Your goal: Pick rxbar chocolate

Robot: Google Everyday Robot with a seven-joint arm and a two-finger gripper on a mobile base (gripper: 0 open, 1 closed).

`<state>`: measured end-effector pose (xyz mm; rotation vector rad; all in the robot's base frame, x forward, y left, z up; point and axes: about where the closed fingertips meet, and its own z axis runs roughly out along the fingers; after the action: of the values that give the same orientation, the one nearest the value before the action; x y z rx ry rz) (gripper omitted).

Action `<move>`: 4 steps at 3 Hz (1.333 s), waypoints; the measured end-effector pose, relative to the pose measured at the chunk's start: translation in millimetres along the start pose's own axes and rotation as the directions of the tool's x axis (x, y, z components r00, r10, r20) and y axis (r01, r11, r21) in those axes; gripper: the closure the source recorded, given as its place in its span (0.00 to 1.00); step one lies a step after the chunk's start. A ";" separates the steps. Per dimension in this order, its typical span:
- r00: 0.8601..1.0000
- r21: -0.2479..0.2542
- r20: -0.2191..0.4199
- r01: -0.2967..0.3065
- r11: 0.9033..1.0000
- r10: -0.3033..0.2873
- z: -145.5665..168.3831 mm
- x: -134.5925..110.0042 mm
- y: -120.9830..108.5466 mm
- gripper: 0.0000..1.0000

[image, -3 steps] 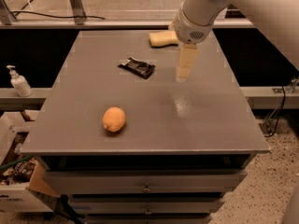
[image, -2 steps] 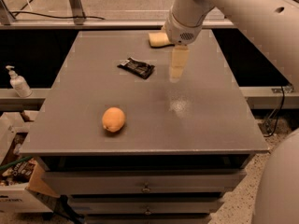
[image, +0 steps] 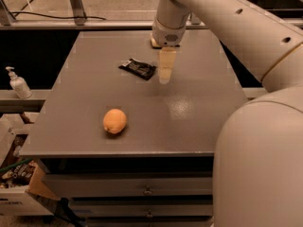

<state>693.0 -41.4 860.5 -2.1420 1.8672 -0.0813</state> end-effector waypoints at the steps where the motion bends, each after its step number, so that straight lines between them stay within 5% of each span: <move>1: 1.000 -0.037 -0.014 0.007 0.999 -0.007 19.7 -16.9 -6.2 0.00; 2: 1.000 -0.069 -0.020 0.008 0.998 -0.009 35.6 -25.3 -7.3 0.00; 4: 1.000 -0.105 -0.019 0.004 0.994 -0.006 54.1 -30.5 -3.5 0.38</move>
Offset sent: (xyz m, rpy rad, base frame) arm 0.0137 0.0423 -0.0374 -0.0481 0.0981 0.0156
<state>704.4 -1.3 814.4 -2.2225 1.9169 -0.0051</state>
